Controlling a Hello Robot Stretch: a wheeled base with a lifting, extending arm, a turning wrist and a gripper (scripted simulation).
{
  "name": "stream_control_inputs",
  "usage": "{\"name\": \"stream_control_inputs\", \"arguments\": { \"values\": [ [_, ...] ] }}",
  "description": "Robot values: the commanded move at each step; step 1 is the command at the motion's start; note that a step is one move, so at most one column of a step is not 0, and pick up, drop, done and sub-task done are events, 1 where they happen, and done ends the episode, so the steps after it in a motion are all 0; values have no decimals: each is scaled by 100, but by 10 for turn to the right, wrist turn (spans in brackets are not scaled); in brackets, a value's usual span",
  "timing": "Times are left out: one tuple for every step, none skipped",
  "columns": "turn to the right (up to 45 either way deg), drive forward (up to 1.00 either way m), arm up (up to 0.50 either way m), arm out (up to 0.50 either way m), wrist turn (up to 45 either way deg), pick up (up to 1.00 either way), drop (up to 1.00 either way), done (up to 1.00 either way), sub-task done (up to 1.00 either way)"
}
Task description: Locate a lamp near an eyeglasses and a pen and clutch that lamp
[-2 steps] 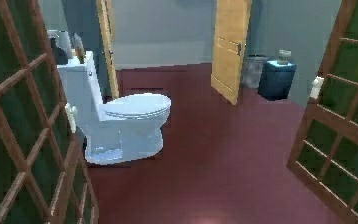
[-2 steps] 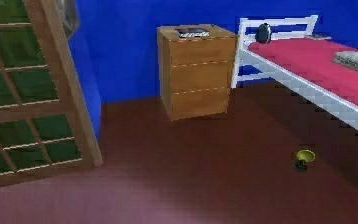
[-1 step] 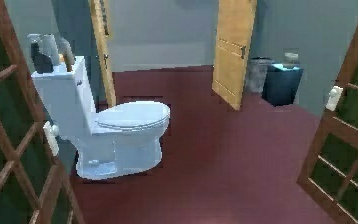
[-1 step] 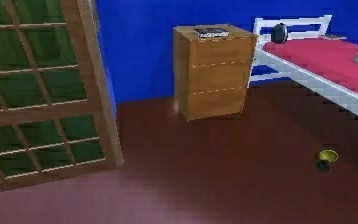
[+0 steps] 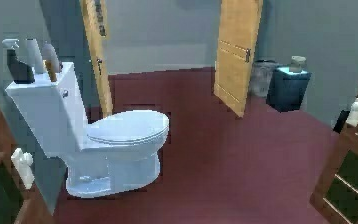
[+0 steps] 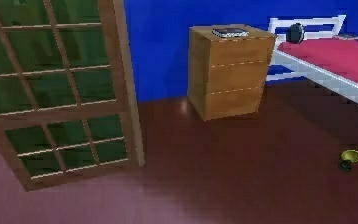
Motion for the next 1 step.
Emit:
{"name": "stream_control_inputs", "arguments": {
  "values": [
    [450,0,0,0,0,0,0,0,0]
  ]
}}
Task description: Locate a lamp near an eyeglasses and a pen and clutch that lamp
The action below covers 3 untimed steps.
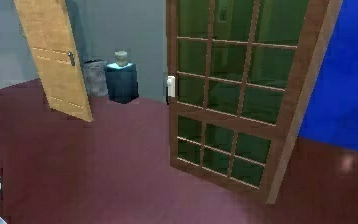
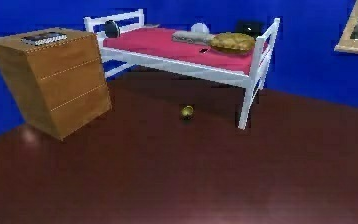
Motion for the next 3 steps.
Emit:
{"name": "stream_control_inputs", "arguments": {
  "values": [
    [270,0,0,0,0,0,0,0,0],
    [0,10,0,0,0,0,0,0,0],
    [-450,0,0,0,0,0,0,0,0]
  ]
}}
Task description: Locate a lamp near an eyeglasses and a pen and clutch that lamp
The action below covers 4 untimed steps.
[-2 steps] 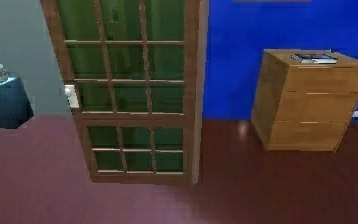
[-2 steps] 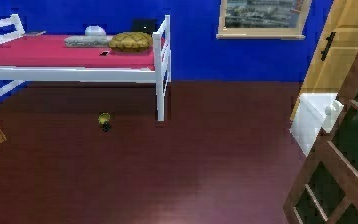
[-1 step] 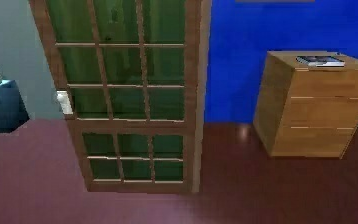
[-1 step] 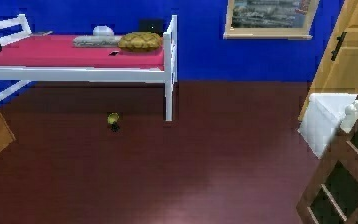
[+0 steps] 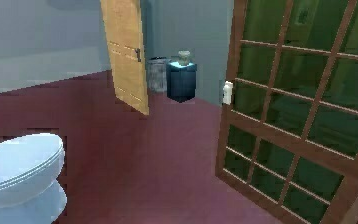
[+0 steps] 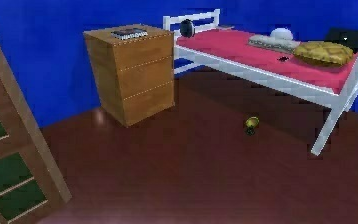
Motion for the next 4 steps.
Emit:
{"name": "stream_control_inputs", "arguments": {
  "values": [
    [-150,0,0,0,0,0,0,0,0],
    [0,100,0,0,0,0,0,0,0],
    [-30,0,0,0,0,0,0,0,0],
    [0,45,0,0,0,0,0,0,0]
  ]
}}
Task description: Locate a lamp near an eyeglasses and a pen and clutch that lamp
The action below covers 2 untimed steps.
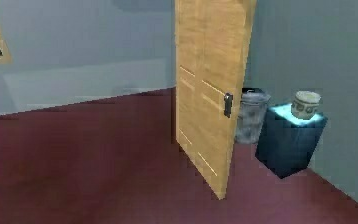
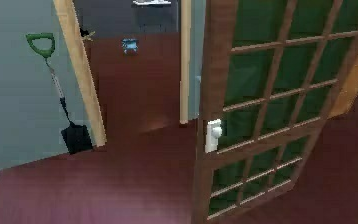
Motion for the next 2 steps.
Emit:
{"name": "stream_control_inputs", "arguments": {
  "values": [
    [-180,0,0,0,0,0,0,0,0],
    [-30,0,0,0,0,0,0,0,0]
  ]
}}
